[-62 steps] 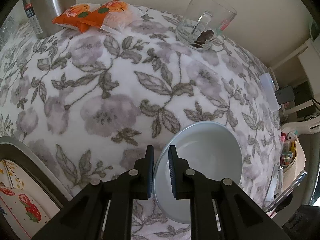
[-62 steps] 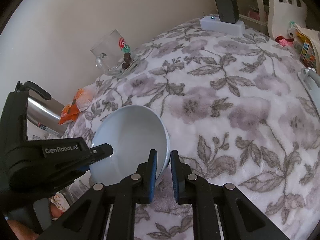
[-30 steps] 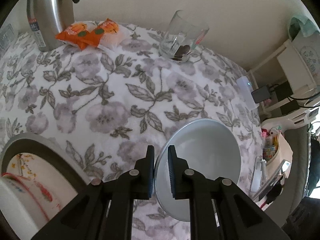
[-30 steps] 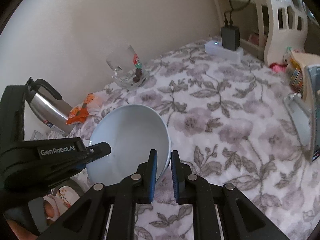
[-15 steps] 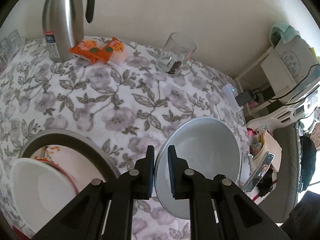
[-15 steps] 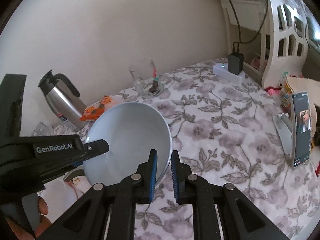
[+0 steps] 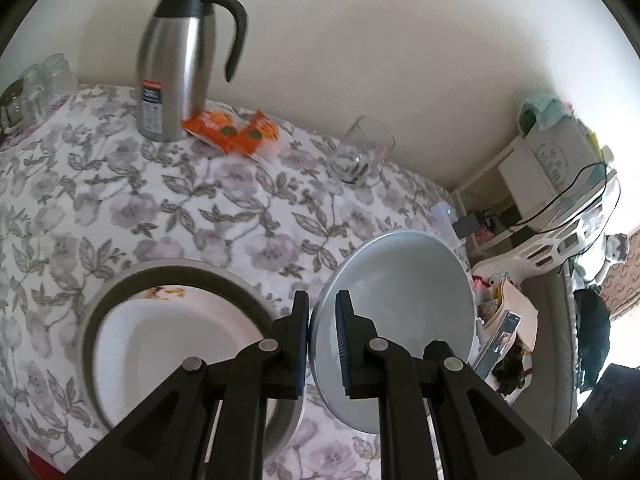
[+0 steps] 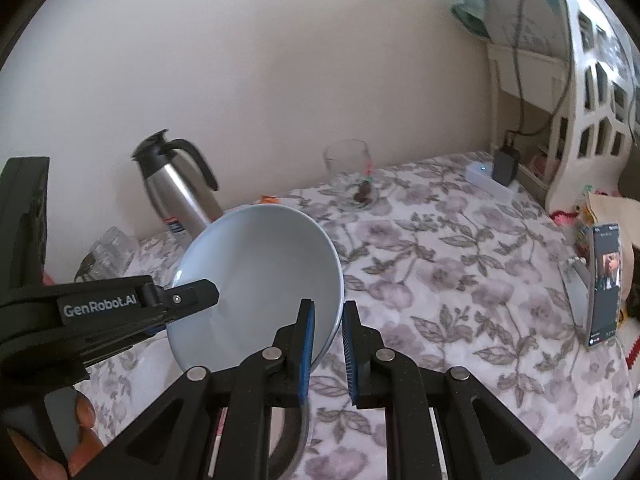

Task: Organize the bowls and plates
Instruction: 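Lift the white round bowl with both grippers and carry it over the basin, then lower the round bowl onto the stacked bowls with both grippers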

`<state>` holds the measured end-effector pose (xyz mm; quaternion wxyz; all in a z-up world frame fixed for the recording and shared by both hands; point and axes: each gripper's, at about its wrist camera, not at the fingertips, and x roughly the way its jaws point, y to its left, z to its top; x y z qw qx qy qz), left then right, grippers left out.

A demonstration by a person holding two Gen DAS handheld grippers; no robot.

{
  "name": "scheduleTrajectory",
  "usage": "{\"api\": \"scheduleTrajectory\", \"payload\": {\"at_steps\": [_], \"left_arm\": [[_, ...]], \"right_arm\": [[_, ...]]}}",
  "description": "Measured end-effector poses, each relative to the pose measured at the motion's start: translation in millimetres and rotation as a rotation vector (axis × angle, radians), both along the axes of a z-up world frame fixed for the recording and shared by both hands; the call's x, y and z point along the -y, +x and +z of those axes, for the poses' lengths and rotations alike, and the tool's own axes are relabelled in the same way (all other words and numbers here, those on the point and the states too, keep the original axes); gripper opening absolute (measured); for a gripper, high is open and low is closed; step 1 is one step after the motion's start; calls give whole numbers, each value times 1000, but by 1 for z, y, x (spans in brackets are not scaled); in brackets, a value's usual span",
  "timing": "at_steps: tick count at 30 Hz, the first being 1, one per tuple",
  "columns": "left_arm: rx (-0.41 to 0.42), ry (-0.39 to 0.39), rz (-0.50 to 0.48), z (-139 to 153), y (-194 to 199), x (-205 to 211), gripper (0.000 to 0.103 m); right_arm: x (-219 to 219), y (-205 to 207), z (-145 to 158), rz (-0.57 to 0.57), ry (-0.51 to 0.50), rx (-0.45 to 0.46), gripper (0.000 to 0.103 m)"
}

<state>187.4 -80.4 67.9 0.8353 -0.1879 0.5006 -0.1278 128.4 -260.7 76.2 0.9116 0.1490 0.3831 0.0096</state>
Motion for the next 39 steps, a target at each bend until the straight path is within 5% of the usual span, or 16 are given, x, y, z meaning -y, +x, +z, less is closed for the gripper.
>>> {"api": "scheduleTrajectory", "payload": {"at_steps": [20, 39], "left_arm": [[96, -92, 114, 13, -59, -97, 13], [73, -97, 146, -8, -72, -123, 13]], "right_arm": [[-88, -33, 23, 140, -69, 64, 15], [-116, -30, 1, 201, -95, -11, 15]]}}
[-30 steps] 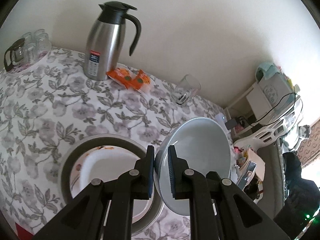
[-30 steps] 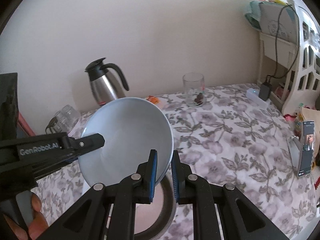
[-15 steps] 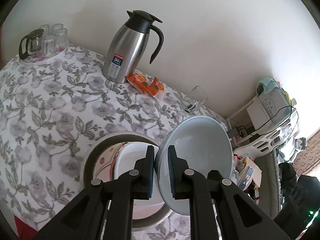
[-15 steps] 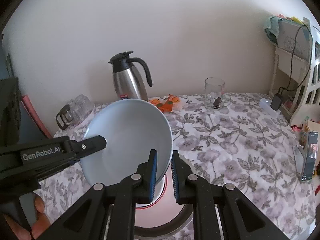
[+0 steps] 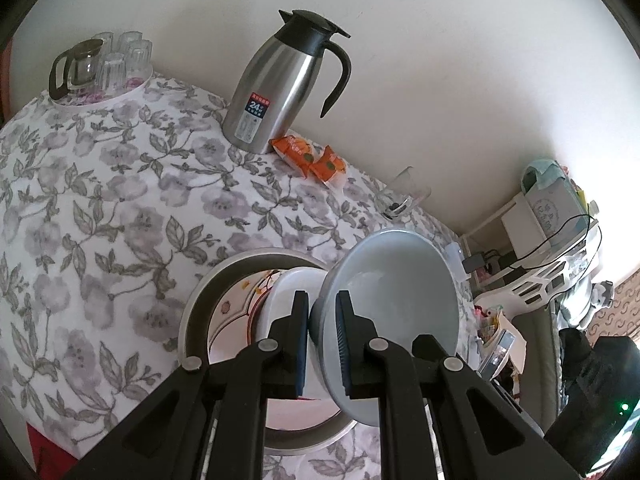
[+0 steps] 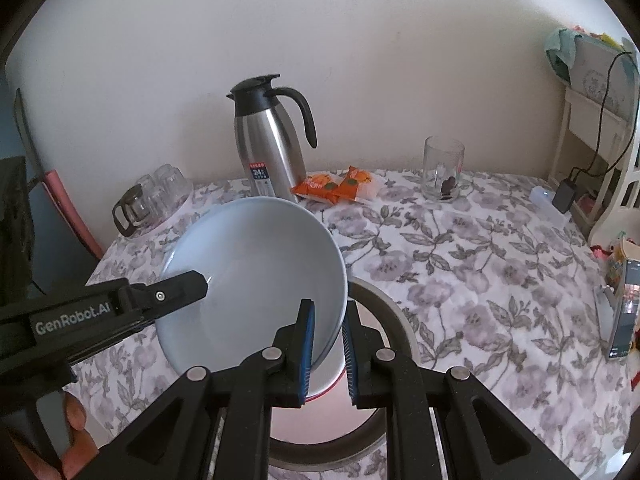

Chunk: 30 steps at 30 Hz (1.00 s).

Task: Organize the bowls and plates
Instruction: 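Lower the round bowl onto the stacked bowls with both grippers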

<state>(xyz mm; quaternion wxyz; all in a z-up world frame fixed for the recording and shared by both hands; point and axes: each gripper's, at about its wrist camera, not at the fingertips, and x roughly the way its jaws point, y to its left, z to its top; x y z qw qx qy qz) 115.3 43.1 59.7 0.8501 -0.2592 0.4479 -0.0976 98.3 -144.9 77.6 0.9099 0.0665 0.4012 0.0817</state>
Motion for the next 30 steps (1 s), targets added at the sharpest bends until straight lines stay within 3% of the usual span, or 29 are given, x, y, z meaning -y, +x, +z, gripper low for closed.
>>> {"api": "scheduleTrajectory", "payload": {"at_steps": [20, 30], "left_arm": [[-124, 3, -19, -41, 16, 3, 13], [-131, 3, -24, -44, 17, 4, 13]], "right_arm": [[4, 22, -40, -6, 9, -118, 15], [5, 26, -46, -7, 15, -132, 15]]}}
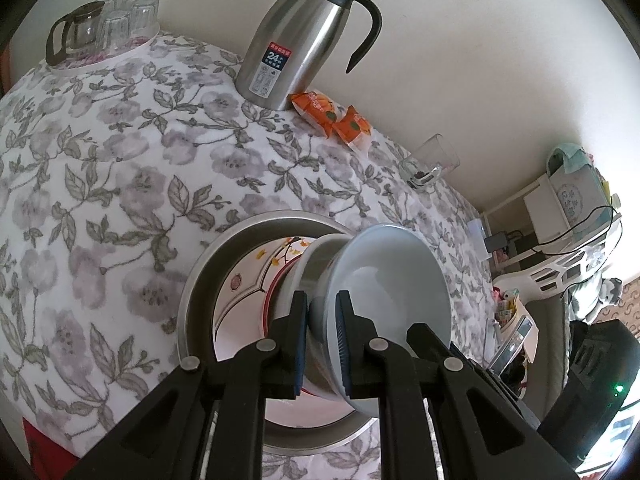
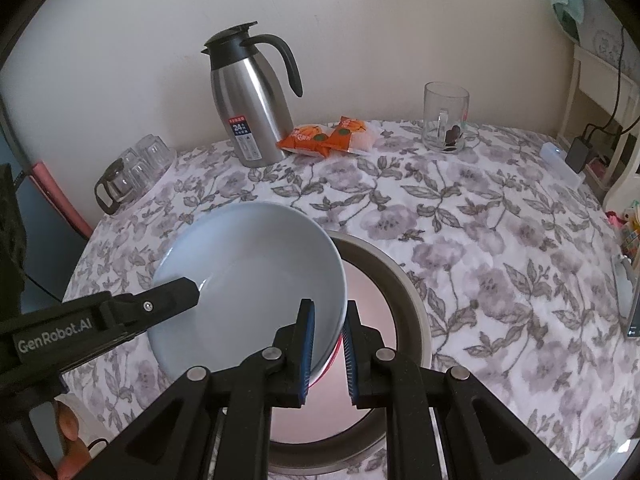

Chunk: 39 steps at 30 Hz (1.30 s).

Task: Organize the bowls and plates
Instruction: 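Lower the round bowl onto the stacked bowls with both grippers, then open both grippers to release the round bowl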

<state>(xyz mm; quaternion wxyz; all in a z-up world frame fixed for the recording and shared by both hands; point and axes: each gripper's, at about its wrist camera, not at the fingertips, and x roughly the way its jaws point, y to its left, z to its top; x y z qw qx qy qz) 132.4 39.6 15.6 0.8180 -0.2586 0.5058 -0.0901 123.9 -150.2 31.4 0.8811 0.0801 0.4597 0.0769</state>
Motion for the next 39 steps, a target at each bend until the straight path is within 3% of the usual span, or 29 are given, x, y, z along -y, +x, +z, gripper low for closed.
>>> {"api": "scheduleTrajectory", "payload": {"at_steps": [20, 33, 39], "left_arm": [[22, 12, 7, 12, -5, -5, 17], [91, 12, -15, 32, -17, -6, 19], [145, 49, -2, 45, -29, -12, 22]], "right_arm": [[1, 1, 1, -1, -20, 11, 15], [5, -3, 7, -7, -14, 25, 15], [5, -9, 15, -1, -16, 49, 15]]}}
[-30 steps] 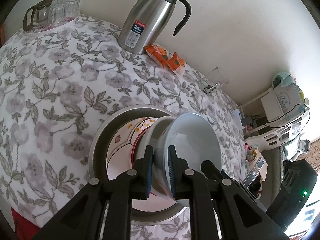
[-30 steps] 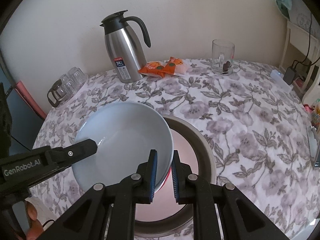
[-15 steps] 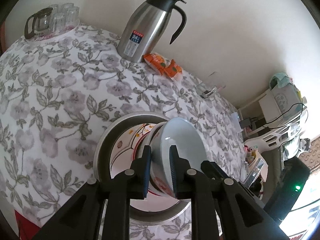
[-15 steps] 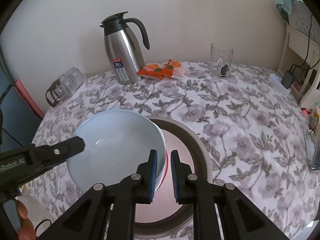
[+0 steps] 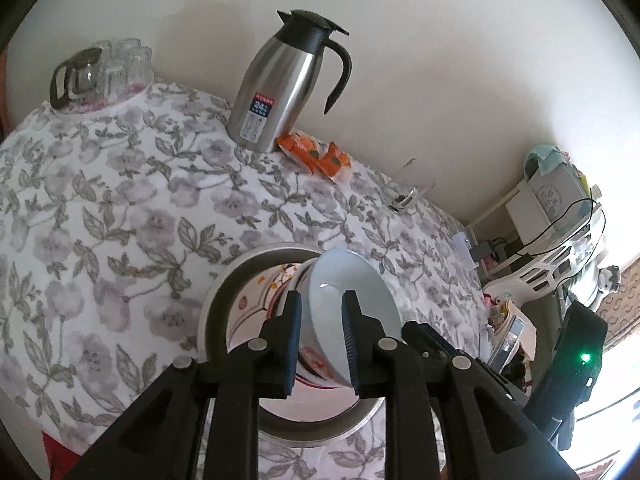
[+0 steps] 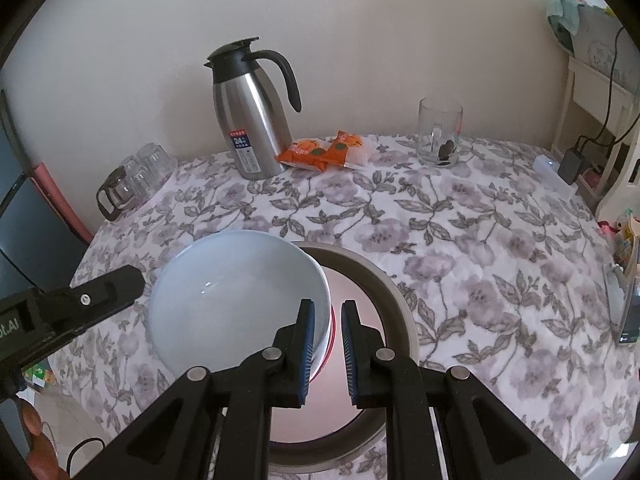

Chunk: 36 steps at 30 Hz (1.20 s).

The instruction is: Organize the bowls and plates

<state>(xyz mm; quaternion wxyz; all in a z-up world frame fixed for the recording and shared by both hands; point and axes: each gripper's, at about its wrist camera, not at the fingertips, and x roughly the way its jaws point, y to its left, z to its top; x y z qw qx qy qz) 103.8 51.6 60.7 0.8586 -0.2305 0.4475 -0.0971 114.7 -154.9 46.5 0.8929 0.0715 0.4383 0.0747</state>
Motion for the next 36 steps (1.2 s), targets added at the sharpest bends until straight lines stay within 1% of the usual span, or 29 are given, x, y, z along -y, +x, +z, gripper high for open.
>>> {"api": "scheduleTrajectory", "payload": {"at_steps": [1, 2, 3, 4, 5, 6, 7, 8, 9, 11, 13, 14, 15, 17, 18, 19, 20, 23, 29, 31, 33, 36], "left_arm": [[7, 7, 3, 1, -2, -1, 23], [17, 19, 7, 3, -4, -3, 29], [26, 35, 13, 4, -7, -5, 40], [34, 55, 24, 5, -10, -7, 46], [43, 86, 44, 6, -14, -10, 56], [46, 106, 58, 6, -16, -12, 60], [45, 132, 76, 5, -19, -15, 61], [37, 155, 90, 3, -20, -17, 65], [26, 169, 98, 0, -21, -19, 68], [5, 192, 106, -8, -22, -22, 70], [-13, 215, 115, -15, -24, -25, 75], [-18, 228, 117, -18, -26, -25, 82], [-19, 238, 117, -21, -28, -24, 85], [-24, 261, 117, -26, -32, -25, 85], [-26, 267, 116, -28, -33, -24, 85], [-29, 275, 114, -31, -35, -24, 86], [-34, 282, 114, -33, -37, -24, 87], [-48, 294, 113, -40, -42, -25, 95], [-68, 309, 133, -46, -49, -30, 96], [-70, 309, 130, -47, -51, -30, 96], [-78, 317, 126, -48, -53, -30, 96], [-88, 333, 109, -49, -56, -27, 96]], "right_arm": [[0, -1, 1, 2, 0, 1, 15], [0, -2, 2, 2, 2, 3, 15], [1, -3, 3, 1, 5, 4, 15], [1, -4, 4, -1, 8, 5, 19], [2, -5, 4, -3, 9, 7, 23], [2, -6, 5, -6, 7, 9, 34], [2, -7, 6, -11, 1, 12, 46], [2, -8, 6, -14, -4, 15, 50], [3, -9, 6, -15, -7, 17, 53], [3, -12, 6, -17, -8, 16, 55], [5, -15, 7, -24, -1, 21, 64], [6, -18, 7, -25, 6, 26, 65], [6, -20, 7, -25, 9, 27, 66], [6, -24, 6, -23, 8, 27, 73], [5, -26, 5, -22, 3, 27, 78], [5, -29, 4, -20, 0, 27, 80], [4, -31, 3, -17, -3, 27, 80], [3, -37, 0, -8, -8, 23, 83], [3, -47, -6, -13, -21, 12, 92], [4, -50, -8, -15, -24, 9, 98], [5, -52, -9, -14, -29, 7, 102], [6, -55, -11, -19, -39, 1, 103]]}}
